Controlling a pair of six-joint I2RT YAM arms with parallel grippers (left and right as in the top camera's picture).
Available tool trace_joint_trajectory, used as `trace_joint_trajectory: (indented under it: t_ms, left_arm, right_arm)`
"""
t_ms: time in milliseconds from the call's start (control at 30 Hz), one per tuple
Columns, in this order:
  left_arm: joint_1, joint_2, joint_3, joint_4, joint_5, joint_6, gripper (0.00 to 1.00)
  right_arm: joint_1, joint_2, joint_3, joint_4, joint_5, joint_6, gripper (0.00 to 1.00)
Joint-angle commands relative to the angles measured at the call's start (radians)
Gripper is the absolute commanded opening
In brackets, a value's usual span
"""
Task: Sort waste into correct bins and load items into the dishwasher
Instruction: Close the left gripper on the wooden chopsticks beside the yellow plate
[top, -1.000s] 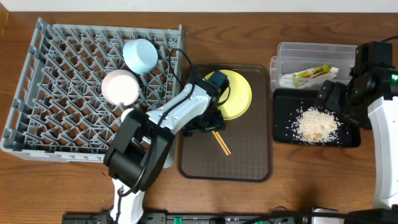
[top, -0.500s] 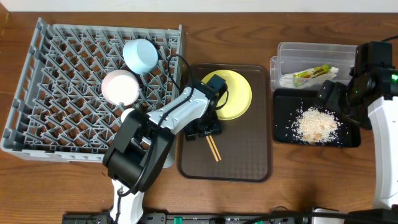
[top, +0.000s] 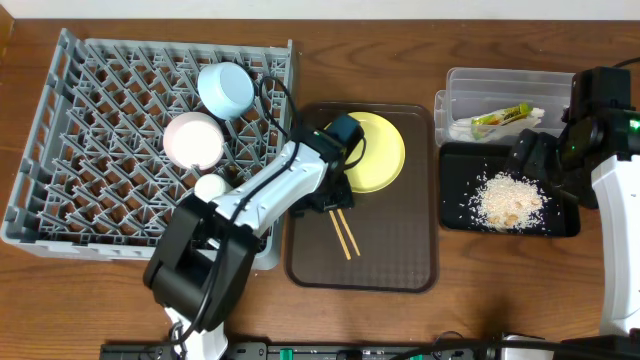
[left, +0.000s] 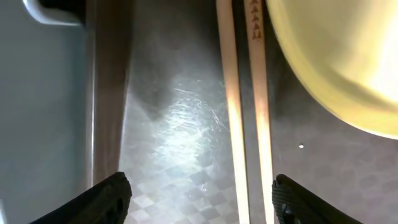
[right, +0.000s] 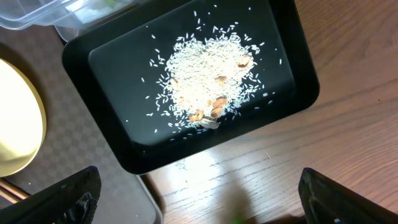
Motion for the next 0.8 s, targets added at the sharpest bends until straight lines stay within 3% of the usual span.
trace_joint_trajectory:
  t_ms: [0, 367, 533, 600, 667, 767]
  left_arm:
    - [0.002, 0.013, -0.022, -0.007, -0.031, -0.029, 0.77]
    - [0.002, 0.029, -0.128, 0.107, -0.011, -0.036, 0.79]
    - [0.000, 0.028, -0.152, 0.139, 0.064, -0.036, 0.78]
    - [-0.003, 0.029, -0.153, 0.139, 0.063, -0.036, 0.70]
    - [-0.003, 0.029, -0.152, 0.140, 0.063, -0.036, 0.50]
    - [-0.003, 0.029, -0.152, 0.140, 0.063, -0.036, 0.34]
  right_arm:
    - [-0.006, -0.017, 0.003, -0.002, -0.004, -0.013, 0.99]
    - [-0.006, -0.017, 0.003, -0.005, -0.004, -0.013, 0.99]
    - [-0.006, -0.017, 0.003, -0.006, -0.004, -0.013, 0.99]
    - [-0.006, -0.017, 0.003, -0.006, -0.004, -0.013, 0.99]
    - [-0.006, -0.017, 0.003, -0.006, -0.004, -0.013, 0.99]
    - [-0.006, -0.017, 0.003, -0.008, -0.004, -0.013, 0.99]
